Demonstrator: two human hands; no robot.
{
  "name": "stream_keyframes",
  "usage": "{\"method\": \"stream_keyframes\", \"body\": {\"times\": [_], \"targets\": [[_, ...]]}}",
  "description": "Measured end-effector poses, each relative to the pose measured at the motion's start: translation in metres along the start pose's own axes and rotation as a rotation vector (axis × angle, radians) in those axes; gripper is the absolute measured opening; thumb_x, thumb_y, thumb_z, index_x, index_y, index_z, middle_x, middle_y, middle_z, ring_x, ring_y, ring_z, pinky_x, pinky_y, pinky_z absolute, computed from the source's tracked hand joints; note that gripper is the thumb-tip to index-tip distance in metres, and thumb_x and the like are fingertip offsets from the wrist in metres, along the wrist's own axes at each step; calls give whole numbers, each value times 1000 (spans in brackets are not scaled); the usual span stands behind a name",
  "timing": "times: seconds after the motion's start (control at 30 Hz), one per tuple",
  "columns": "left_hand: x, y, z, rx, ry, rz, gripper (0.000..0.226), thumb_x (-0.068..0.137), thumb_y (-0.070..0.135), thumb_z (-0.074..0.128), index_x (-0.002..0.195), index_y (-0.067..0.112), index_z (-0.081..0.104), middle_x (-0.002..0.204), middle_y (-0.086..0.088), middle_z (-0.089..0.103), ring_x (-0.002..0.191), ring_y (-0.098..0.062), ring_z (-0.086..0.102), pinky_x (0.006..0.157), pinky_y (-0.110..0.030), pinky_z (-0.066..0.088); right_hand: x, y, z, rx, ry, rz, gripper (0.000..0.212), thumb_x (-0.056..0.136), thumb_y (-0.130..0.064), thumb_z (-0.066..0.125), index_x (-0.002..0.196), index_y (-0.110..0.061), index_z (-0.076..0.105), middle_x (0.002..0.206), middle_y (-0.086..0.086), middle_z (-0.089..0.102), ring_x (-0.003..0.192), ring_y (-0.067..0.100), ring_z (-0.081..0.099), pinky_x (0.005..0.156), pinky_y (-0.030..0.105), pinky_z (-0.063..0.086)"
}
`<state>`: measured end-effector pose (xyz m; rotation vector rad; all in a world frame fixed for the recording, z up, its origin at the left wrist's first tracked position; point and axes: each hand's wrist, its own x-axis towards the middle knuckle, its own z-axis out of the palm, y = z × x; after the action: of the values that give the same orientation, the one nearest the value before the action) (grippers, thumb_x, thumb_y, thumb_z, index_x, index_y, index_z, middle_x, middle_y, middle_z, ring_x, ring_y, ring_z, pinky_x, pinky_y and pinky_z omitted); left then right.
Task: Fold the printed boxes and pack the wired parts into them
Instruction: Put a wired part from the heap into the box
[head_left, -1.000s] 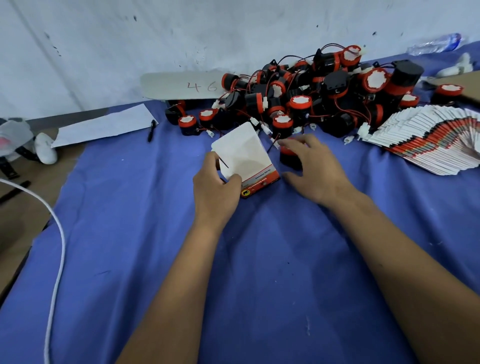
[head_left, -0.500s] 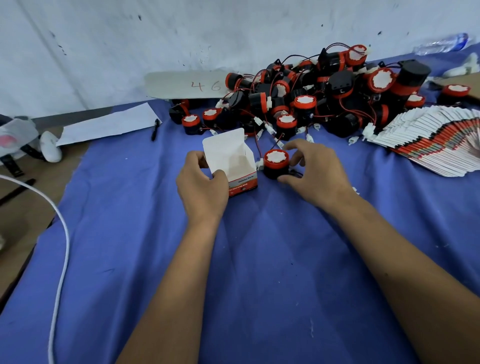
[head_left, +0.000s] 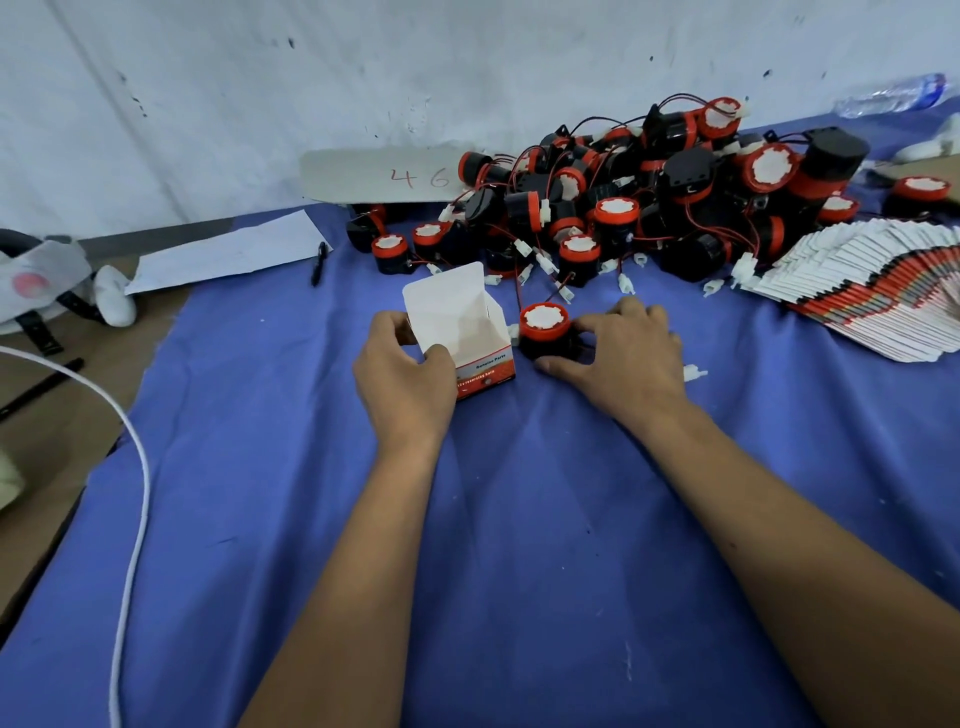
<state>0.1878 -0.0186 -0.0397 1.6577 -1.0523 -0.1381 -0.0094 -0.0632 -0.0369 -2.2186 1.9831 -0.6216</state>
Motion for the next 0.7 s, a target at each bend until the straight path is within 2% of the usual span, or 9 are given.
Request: {"method": "stream_keyframes", "body": {"times": [0.1,0.27,0.47,0.63,0.7], "targets": [[0,0,-1,-16,-2,-18,26,82,3,62,104,17,62,89,21,60,79,-11,58,55,-6,39,2,4,2,48,7,-47,43,84,-66,67,108,-31,73,104,1,55,109,28,46,91,44,44],[2,-1,-2,-13,25,-31,25,84,2,62,104,16,60,91,17,59,85,-13,60,56,-3,38,-1,7,-3,94,22,-153,46,87,-57,70,113,-20,68,111,2,57,109,25,52,93,46,46],[3,-1,-3,-62,-3,-57,22,82,3,63,98,18,61,86,19,61,78,-3,60,56,-6,40,-10,-2,-19,210,377,-468,45,86,-48,75,112,-12,67,107,6,59,99,28,55,83,47,46],[-3,3,4,-134,-167,18,18,84,6,71,98,16,66,88,15,67,77,5,59,62,-9,43,-17,-17,-15,269,428,-647,47,85,-44,78,115,-9,68,106,6,56,97,23,47,88,27,37],[-3,4,5,-166,-247,30,21,84,5,74,103,14,69,95,9,72,87,-1,64,71,-18,52,-17,-21,-14,250,413,-665,46,86,-44,77,114,-9,69,107,6,55,97,23,45,88,24,35]]}}
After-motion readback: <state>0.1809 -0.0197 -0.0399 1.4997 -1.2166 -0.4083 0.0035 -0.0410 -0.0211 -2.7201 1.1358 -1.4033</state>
